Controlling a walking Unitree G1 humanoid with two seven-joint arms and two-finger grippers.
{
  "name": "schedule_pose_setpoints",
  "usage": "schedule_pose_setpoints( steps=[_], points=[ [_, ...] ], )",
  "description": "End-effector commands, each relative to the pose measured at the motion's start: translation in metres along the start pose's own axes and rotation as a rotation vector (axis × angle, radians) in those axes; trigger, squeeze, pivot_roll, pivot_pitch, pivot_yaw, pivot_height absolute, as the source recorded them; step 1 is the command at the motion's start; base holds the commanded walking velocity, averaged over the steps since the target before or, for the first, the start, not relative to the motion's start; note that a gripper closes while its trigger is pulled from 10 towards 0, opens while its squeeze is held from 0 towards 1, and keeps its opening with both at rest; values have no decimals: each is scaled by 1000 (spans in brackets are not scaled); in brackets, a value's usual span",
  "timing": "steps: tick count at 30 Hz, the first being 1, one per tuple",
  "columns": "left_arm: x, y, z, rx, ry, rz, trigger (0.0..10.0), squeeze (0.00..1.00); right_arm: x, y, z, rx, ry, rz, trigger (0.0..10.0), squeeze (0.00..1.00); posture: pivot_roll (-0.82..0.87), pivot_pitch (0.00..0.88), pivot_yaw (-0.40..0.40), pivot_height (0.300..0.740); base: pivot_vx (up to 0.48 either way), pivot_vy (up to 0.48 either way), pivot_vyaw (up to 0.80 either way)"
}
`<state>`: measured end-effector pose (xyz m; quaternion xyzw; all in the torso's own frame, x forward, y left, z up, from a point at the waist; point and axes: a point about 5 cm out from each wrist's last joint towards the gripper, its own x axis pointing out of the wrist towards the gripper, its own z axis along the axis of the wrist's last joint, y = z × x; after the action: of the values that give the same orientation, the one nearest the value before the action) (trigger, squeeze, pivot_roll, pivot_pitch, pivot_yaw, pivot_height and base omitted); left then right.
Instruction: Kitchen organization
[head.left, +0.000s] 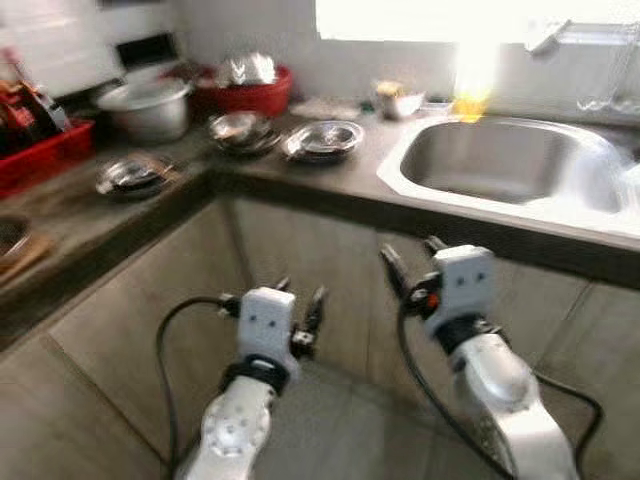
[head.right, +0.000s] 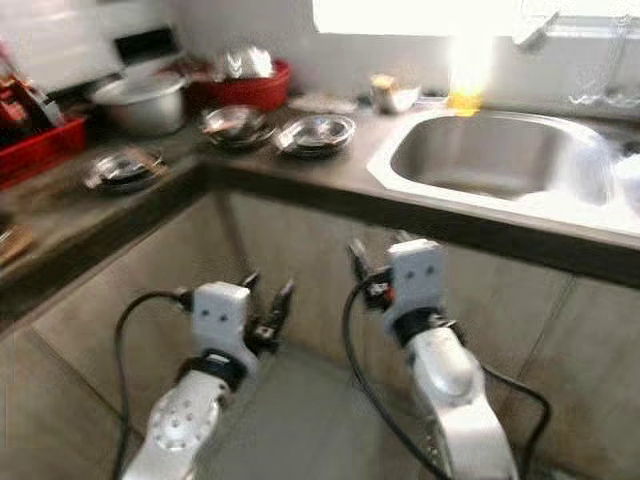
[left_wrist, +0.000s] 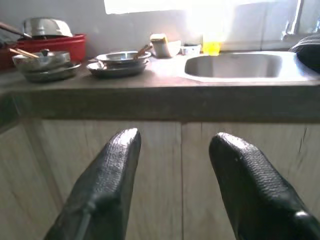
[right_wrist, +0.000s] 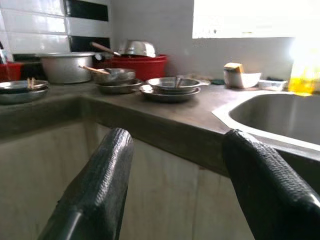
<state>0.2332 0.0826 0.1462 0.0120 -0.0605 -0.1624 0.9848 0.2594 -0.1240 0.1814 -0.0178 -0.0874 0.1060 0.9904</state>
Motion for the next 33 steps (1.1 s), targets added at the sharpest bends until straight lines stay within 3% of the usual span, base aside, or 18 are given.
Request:
schedule_pose_setpoints(
  steps=[1, 33],
  points=[
    [-2, 9, 0, 30, 1, 28, 10000, 0, 3, 9, 6, 18, -28, 34, 10000, 0, 80, 11, 3, 740, 334, 0, 800],
    [1, 10, 0, 40, -8, 14, 10000, 0, 13, 5, 12, -20, -60, 80, 10000, 0, 86, 0, -5, 740, 322, 0, 800]
  ],
)
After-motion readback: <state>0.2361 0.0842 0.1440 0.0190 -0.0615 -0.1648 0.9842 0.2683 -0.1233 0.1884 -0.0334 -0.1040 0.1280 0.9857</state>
